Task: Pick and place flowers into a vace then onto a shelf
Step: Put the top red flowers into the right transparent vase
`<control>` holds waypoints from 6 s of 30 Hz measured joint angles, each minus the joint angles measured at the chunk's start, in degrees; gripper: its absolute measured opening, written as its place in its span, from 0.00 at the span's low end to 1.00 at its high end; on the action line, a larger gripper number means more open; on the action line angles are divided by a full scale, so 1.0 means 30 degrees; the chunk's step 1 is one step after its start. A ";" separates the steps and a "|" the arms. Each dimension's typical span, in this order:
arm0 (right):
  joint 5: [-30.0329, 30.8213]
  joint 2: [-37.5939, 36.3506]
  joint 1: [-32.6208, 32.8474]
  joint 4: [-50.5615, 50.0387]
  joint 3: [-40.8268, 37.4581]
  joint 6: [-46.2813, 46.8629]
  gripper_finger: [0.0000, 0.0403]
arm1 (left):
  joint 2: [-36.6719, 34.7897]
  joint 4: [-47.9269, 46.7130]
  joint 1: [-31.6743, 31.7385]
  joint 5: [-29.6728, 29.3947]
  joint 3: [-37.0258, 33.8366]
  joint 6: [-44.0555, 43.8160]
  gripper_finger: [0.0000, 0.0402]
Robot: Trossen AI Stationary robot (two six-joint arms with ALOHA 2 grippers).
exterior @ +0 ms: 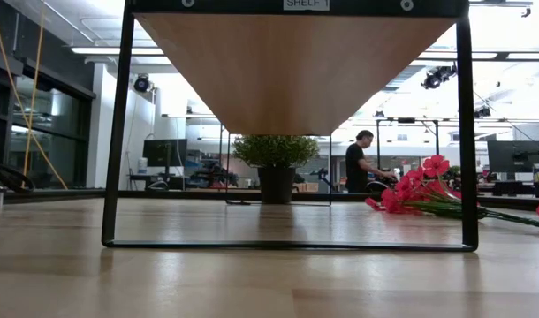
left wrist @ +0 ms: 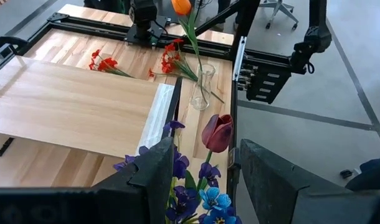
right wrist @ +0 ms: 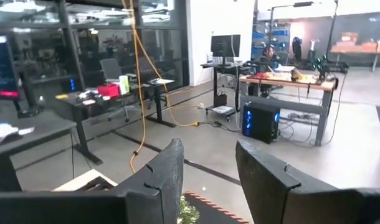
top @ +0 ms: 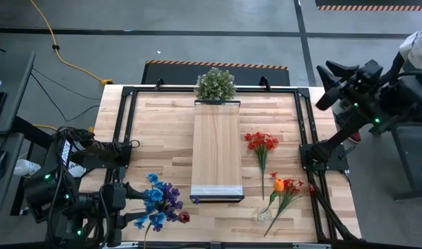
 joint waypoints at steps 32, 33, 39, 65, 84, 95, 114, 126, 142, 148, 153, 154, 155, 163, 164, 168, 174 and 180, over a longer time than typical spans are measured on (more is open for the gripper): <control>-2.1146 0.2390 -0.8840 -2.0869 -0.5847 2.2143 0.34 | 0.0000 0.0086 0.0001 -0.0925 -0.0032 -0.1075 0.54; -2.1606 0.2166 -0.8944 -2.0672 -0.6326 2.2387 0.34 | 0.0000 0.0086 0.0001 -0.0925 -0.0032 -0.1076 0.54; -2.4545 0.0601 -0.8995 -1.6824 -0.9082 2.3389 0.34 | 0.0000 0.0079 0.0001 -0.0933 -0.0032 -0.1069 0.54; -3.1153 0.2519 -0.8981 -0.9387 -1.4404 2.8360 0.34 | 0.0000 -0.0012 0.0001 -0.0933 -0.0032 -0.0928 0.54; -3.1518 0.6895 -0.9076 -0.8579 -1.4396 2.8612 0.34 | 0.0000 -0.0005 0.0001 -0.0933 -0.0032 -0.0909 0.54; -3.1283 0.8749 -0.9076 -0.7952 -1.4391 2.8603 0.34 | 0.0000 -0.0001 -0.0006 -0.0123 -0.0032 -0.0909 0.54; -3.1123 0.9797 -1.0362 -0.7349 -1.4771 2.8010 0.34 | 0.0000 -0.0016 -0.0006 0.1472 -0.0032 -0.0909 0.54; -3.3295 0.9462 -1.0475 -0.0141 -1.9897 3.1066 0.34 | 0.0000 -0.0021 -0.0006 0.1705 -0.0032 -0.0909 0.54; -3.2564 0.9526 -1.0519 -0.0589 -1.9941 3.0964 0.34 | 0.0000 -0.0023 -0.0006 0.1705 -0.0032 -0.0909 0.54; -3.2154 0.9541 -1.0519 -0.1531 -1.9934 3.1001 0.29 | 0.0000 -0.0022 -0.0006 0.1703 -0.0032 -0.0909 0.54; -3.1572 0.9541 -1.0562 -0.1744 -1.9948 3.1021 0.17 | 0.0000 -0.0023 -0.0006 0.1632 -0.0032 -0.0909 0.54; -3.1420 0.9541 -1.0562 -0.1755 -1.9955 3.1025 0.14 | 0.0000 -0.0021 -0.0006 0.1625 -0.0032 -0.0909 0.54; -3.1240 0.9541 -1.0568 -0.1759 -1.9955 3.1022 0.11 | 0.0000 -0.0023 -0.0006 0.1625 -0.0032 -0.0909 0.54; -3.0354 0.9541 -1.0577 -0.1745 -1.9965 3.1765 0.04 | 0.0000 -0.0023 -0.0006 0.1610 -0.0032 -0.0909 0.54; -3.0300 0.9541 -1.0577 -0.1745 -1.9970 3.1949 0.04 | 0.0000 -0.0023 -0.0006 0.1609 -0.0032 -0.0909 0.54; -3.0280 0.9477 -1.0577 -0.1633 -1.9989 3.2343 0.02 | 0.0000 -0.0023 -0.0006 0.1603 -0.0032 -0.0909 0.54; -2.9419 0.8281 -1.0592 -0.1570 -2.0072 3.2967 0.02 | 0.0000 -0.0021 -0.0006 0.1579 -0.0032 -0.0911 0.54; -2.8650 0.6203 -1.1059 -0.2519 -2.0065 3.3113 0.01 | 0.0000 -0.0023 -0.0006 0.1574 -0.0032 -0.0913 0.54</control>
